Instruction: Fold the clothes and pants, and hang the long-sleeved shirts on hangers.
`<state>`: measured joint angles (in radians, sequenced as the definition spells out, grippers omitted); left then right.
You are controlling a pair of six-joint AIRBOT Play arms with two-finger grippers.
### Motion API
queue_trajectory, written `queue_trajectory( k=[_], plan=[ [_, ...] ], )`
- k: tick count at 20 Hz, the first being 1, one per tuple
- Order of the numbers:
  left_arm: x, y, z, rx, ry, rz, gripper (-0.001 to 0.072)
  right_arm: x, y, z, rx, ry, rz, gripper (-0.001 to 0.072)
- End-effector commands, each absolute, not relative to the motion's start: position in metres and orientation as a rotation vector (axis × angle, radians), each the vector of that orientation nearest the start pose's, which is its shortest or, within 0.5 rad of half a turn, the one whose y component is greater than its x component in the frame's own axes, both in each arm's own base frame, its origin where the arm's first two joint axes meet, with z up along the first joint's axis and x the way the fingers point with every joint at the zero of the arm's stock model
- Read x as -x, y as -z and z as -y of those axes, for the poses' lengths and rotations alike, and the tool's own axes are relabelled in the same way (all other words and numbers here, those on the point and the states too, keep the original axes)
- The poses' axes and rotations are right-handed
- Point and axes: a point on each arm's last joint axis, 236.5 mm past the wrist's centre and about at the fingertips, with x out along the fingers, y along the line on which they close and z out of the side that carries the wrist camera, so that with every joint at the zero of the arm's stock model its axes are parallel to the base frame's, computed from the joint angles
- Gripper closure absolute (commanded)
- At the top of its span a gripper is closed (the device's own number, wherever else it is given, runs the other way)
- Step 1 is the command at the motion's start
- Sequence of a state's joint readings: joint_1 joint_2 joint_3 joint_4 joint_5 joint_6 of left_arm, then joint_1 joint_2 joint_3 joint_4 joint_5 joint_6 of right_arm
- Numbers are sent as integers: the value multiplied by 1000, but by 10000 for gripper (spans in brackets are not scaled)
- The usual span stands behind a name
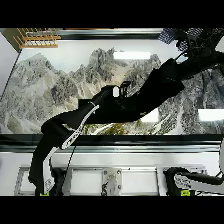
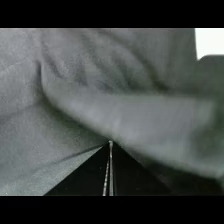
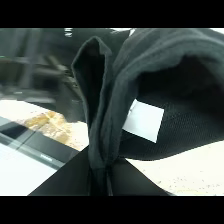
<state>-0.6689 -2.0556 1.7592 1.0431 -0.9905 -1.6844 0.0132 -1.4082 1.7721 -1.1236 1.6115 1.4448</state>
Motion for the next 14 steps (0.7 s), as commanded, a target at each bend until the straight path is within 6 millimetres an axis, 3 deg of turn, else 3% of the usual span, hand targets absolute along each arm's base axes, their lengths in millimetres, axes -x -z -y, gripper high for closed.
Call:
queue_trajectory(
  k=[1,4,7,11,14],
  plan=[
    [-377,112,433,164,694,-1447,703,-393,-171,-127,-117,-524,-1186,698],
    [-391,97,416,164,686,-1462,703,-394,-171,-134,-112,-535,-1176,698],
    [-421,70,378,125,644,-1418,702,-394,-169,-147,-104,-560,-1176,698],
    [-474,19,300,82,536,-1301,702,-394,-164,-182,-79,-616,-1168,698],
    [-504,-24,234,111,445,-1224,702,-391,-157,-223,-64,-682,-1155,698]
  ],
)
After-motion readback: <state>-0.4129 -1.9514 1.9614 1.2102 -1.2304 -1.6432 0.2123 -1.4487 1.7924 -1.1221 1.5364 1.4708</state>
